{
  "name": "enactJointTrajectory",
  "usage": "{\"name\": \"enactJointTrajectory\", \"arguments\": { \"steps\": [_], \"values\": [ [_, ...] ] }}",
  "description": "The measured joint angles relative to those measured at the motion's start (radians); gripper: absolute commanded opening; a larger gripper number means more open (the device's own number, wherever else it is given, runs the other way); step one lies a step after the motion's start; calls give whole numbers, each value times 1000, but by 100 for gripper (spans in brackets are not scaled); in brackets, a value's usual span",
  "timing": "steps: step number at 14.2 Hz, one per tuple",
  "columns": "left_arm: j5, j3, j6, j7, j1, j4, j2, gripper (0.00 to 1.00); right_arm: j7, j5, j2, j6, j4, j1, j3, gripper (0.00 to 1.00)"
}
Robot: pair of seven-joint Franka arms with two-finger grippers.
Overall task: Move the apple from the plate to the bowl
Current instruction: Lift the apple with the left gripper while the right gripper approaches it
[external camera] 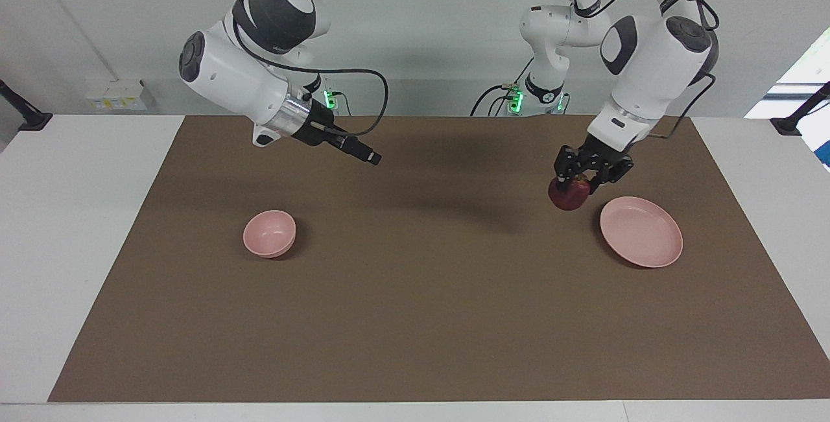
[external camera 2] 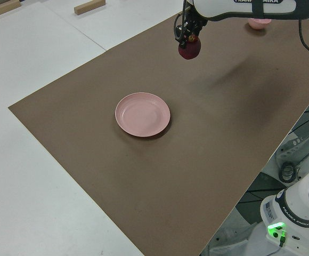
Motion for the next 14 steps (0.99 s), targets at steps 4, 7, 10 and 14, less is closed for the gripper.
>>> {"name": "enactJointTrajectory", "arguments": {
  "steps": [4, 7, 10, 14],
  "values": [
    [-40, -119, 8, -207, -12, 45, 9, 0, 170, 47, 13, 36, 0, 52, 8, 100],
    [-79, -180, 49, -310, -24, 71, 16, 0, 280, 52, 13, 84, 0, 104, 10, 100],
    [-121, -196, 93, -380, -87, 73, 21, 0, 329, 96, 20, 85, -3, 106, 8, 100],
    [-214, -214, 124, -403, -130, 74, 22, 0, 331, 195, 62, 85, -5, 84, 4, 100]
  ]
}}
